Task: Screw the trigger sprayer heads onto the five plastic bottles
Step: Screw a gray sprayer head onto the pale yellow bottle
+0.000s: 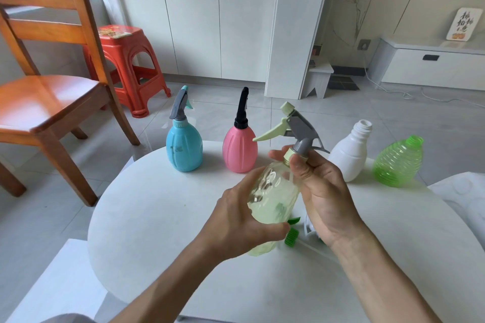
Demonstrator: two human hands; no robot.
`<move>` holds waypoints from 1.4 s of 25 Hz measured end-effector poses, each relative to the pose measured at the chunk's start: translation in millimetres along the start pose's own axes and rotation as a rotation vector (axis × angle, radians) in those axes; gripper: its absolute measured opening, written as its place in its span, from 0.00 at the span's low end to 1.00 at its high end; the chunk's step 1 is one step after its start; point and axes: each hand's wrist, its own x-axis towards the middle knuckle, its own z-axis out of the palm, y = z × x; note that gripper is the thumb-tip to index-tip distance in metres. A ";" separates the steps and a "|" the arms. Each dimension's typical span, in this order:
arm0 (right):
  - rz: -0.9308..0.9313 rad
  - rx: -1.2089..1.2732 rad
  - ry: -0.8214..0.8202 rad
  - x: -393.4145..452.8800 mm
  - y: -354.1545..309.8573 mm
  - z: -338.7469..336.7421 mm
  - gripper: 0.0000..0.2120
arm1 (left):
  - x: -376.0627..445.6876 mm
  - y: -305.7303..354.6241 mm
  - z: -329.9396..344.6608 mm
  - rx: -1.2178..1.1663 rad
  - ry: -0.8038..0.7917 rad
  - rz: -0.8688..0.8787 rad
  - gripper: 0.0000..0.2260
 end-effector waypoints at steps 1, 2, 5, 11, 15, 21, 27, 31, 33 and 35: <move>0.014 0.043 -0.061 -0.3 -1.1 -1.1 0.18 | 0.6 0.7 -1.1 -0.025 -0.045 -0.001 0.36; 0.035 0.096 -0.129 -0.1 -3.6 -3.2 0.21 | 1.7 1.7 -3.4 -0.062 -0.101 0.001 0.35; 0.054 0.158 -0.242 1.3 -10.8 -5.0 0.24 | 3.9 3.5 -11.4 -0.150 -0.203 -0.004 0.33; -0.018 0.015 -0.083 -2.2 -3.3 2.1 0.16 | 0.5 4.1 -3.8 -0.050 -0.051 -0.042 0.36; 0.045 0.227 -0.234 -1.6 -12.6 -3.0 0.17 | 7.6 5.2 -18.8 -0.309 -0.396 -0.013 0.29; 0.027 0.236 -0.257 -2.1 -16.6 0.1 0.17 | 9.2 3.9 -23.5 -0.365 -0.455 -0.036 0.26; -0.024 0.058 -0.129 -7.0 -20.2 10.1 0.12 | 8.5 4.3 -20.2 -0.392 -0.392 -0.041 0.28; 0.001 -0.036 -0.087 -7.3 -22.8 9.5 0.13 | 8.1 4.0 -13.7 -0.408 -0.340 -0.045 0.28; 0.001 -0.054 -0.073 -6.6 -23.2 7.9 0.13 | 8.9 3.2 -10.7 -0.399 -0.320 -0.039 0.26; -0.001 -0.077 -0.064 -5.6 -22.1 6.7 0.12 | 9.8 2.1 -8.4 -0.397 -0.315 -0.039 0.26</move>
